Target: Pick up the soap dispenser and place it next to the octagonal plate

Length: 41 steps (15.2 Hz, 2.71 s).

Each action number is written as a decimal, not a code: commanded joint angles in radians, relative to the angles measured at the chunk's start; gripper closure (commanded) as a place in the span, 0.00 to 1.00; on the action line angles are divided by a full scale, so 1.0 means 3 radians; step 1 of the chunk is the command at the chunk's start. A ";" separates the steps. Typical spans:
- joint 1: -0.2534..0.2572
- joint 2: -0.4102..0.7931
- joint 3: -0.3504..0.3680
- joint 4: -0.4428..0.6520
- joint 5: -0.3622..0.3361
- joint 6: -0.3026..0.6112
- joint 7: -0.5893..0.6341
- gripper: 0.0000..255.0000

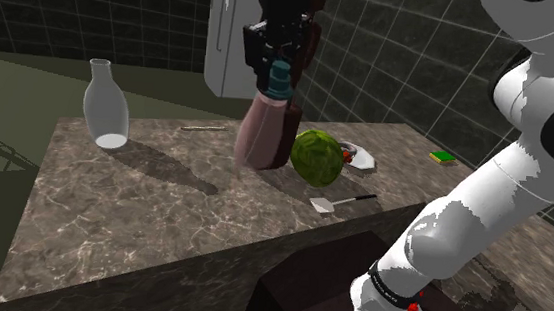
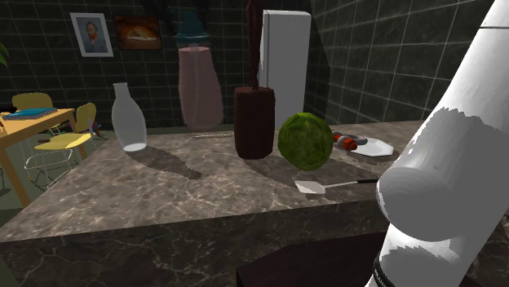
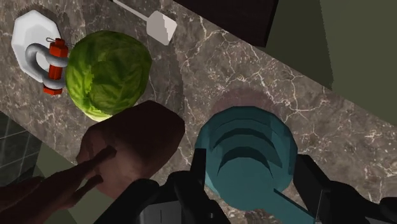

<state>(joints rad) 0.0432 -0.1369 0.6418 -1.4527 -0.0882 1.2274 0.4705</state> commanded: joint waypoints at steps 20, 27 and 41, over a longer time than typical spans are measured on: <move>0.0239 0.1279 0.0341 0.0997 -0.0541 -0.0929 -0.0496 0.00; 0.0239 0.1279 0.0341 0.0997 -0.0541 -0.0929 -0.0496 1.00; -0.0082 0.1289 0.0251 -0.0010 -0.0255 -0.0002 -0.0686 0.00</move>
<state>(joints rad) 0.0259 0.2428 0.7206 -1.4321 -0.1695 1.1999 0.2718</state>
